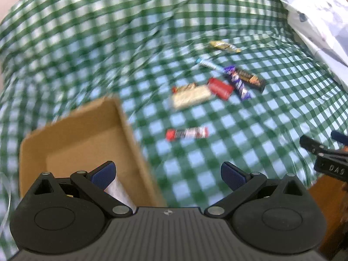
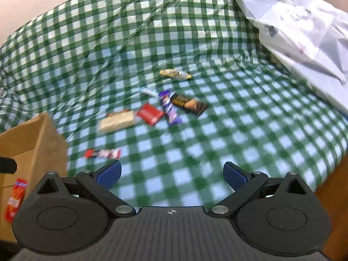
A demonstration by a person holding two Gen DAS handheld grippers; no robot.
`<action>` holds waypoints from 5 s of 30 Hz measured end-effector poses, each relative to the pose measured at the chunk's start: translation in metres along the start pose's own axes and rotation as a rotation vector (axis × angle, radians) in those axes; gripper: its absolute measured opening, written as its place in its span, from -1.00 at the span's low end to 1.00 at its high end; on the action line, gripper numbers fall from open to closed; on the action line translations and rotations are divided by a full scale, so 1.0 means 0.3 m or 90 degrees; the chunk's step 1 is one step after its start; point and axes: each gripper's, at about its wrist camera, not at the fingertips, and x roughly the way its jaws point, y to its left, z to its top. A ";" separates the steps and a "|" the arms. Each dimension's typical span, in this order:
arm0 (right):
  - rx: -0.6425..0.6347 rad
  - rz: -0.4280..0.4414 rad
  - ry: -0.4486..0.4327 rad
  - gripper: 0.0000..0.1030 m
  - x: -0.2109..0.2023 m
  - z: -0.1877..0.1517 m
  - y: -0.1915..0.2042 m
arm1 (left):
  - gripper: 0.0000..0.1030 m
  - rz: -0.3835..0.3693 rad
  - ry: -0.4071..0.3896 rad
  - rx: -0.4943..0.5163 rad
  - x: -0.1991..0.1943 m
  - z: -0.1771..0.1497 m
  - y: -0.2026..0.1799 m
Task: Organize snacks
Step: 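Grasp the dark biscuit pack with the right tool while the left tool grasps the clear peanut bar, then carry the peanut bar and biscuit pack over the box with both tools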
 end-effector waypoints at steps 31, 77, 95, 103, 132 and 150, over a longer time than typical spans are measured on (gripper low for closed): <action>-0.218 0.071 0.051 -0.19 1.095 0.366 -0.154 | -0.22 -0.100 0.155 0.107 0.946 0.393 -0.154; -0.166 0.345 0.037 -0.21 -0.466 -0.247 0.723 | -0.22 -0.025 -0.105 -0.232 -0.550 -0.716 0.536; -0.224 0.323 0.017 -0.21 -0.571 -0.304 0.794 | -0.22 -0.038 -0.142 -0.259 -0.611 -0.822 0.551; -0.225 0.323 0.018 -0.21 -0.568 -0.305 0.792 | -0.22 -0.037 -0.147 -0.259 -0.614 -0.828 0.552; -0.226 0.319 0.037 -0.21 -0.528 -0.314 0.780 | -0.22 -0.041 -0.126 -0.267 -0.564 -0.811 0.568; -0.224 0.304 0.063 -0.21 -0.474 -0.307 0.795 | -0.22 -0.040 -0.103 -0.271 -0.491 -0.789 0.589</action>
